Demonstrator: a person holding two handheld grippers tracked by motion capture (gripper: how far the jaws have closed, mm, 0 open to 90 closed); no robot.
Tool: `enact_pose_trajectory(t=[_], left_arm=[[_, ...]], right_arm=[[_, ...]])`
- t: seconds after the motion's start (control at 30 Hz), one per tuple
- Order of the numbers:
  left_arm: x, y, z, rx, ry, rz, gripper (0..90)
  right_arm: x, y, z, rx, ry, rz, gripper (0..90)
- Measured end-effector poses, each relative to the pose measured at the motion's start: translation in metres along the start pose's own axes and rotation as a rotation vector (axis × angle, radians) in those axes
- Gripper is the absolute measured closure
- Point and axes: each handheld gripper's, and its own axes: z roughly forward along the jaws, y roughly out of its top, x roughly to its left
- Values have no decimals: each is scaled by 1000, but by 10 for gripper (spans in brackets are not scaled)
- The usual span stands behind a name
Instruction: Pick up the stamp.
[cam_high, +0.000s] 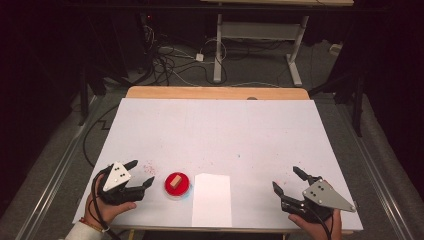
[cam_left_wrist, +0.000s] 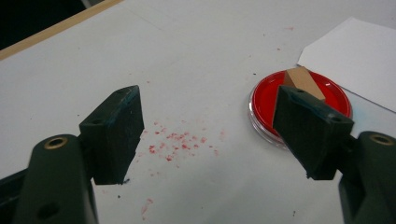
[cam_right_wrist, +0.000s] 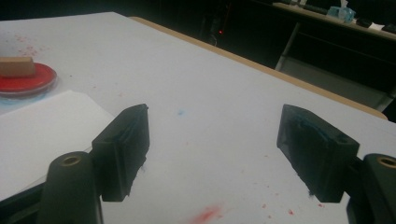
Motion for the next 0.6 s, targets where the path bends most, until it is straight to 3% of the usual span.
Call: enact_pose_trajectory(t=[0.4, 0.6], left_arm=[[2, 6, 0, 72, -39, -38, 252], [-3, 19, -3, 104, -36, -10, 280]], right_arm=[[-5, 0, 16, 29, 0, -6, 258], [-5, 0, 14, 24, 3, -10, 257]])
